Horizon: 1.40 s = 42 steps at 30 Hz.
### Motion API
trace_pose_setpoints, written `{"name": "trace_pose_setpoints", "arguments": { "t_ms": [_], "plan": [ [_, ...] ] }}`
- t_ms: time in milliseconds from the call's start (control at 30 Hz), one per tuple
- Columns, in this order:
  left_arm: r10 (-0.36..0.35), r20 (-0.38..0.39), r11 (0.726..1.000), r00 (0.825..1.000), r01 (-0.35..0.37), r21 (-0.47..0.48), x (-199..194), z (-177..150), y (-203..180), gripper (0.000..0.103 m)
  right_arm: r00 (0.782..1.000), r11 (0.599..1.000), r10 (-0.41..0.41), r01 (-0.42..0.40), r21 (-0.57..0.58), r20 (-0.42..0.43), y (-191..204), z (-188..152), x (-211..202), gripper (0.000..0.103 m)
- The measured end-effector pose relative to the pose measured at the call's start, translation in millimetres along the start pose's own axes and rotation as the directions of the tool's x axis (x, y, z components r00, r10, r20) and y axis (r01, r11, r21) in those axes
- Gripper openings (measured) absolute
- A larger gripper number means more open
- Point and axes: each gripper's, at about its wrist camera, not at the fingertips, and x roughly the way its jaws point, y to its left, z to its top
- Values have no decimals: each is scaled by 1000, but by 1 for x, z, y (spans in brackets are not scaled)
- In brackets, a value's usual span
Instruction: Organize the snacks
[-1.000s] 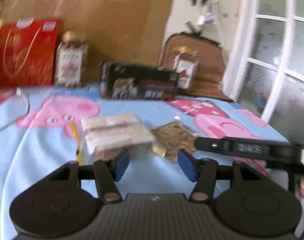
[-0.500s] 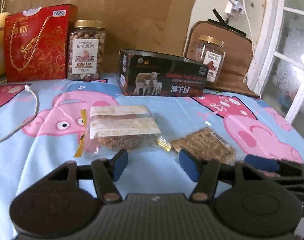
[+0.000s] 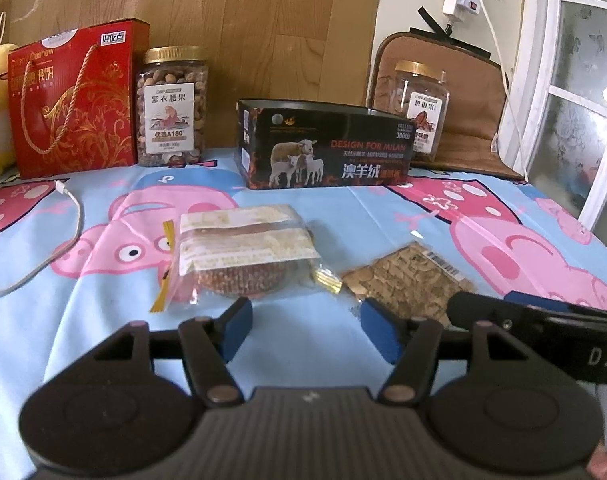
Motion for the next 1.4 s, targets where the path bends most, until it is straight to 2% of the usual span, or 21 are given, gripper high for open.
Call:
{"name": "trace_pose_setpoints", "arguments": {
  "t_ms": [233, 367, 467, 533, 700, 833, 967, 1100, 1200, 1300, 1367, 1400],
  "plan": [
    [6, -3, 1000, 1000, -6, 13, 0, 0, -1, 63, 1000, 999, 21, -21, 41, 5, -6, 1, -2, 89],
    [10, -6, 1000, 1000, -10, 24, 1, -1, -2, 64, 997, 984, 78, -73, 164, -23, -19, 10, -1, 89],
    [12, -9, 999, 1000, -12, 34, 2, 0, -3, 65, 982, 938, 177, -149, 311, -64, -33, 19, 6, 86],
    [11, -10, 999, 1000, -11, 35, 2, 0, -3, 65, 977, 912, 201, -164, 376, -63, -38, 22, 9, 85],
    [6, -12, 999, 1000, -6, 38, 3, 0, -2, 65, 957, 837, 284, -217, 503, -58, -51, 24, 15, 72],
    [4, -12, 999, 1000, -4, 39, 3, 0, -3, 65, 940, 780, 340, -263, 568, -33, -59, 22, 16, 67],
    [3, -13, 999, 1000, -3, 39, 3, 0, -3, 66, 910, 723, 413, -317, 614, -17, -61, 20, 19, 65],
    [4, -13, 999, 1000, -4, 40, 3, 0, -3, 66, 914, 739, 404, -304, 601, -35, -56, 20, 23, 62],
    [3, -14, 999, 1000, -2, 42, 3, 0, -3, 66, 924, 770, 379, -285, 571, -51, -53, 23, 29, 56],
    [0, -14, 999, 1000, 1, 43, 3, 0, -2, 67, 937, 807, 340, -249, 536, -77, -51, 23, 37, 37],
    [-1, -15, 999, 1000, 2, 44, 3, 0, -2, 67, 945, 826, 307, -208, 524, -109, -53, 20, 44, 13],
    [-2, -15, 999, 1000, 3, 44, 3, 0, -2, 68, 946, 826, 306, -205, 525, -111, -54, 18, 45, 13]
  ]
}}
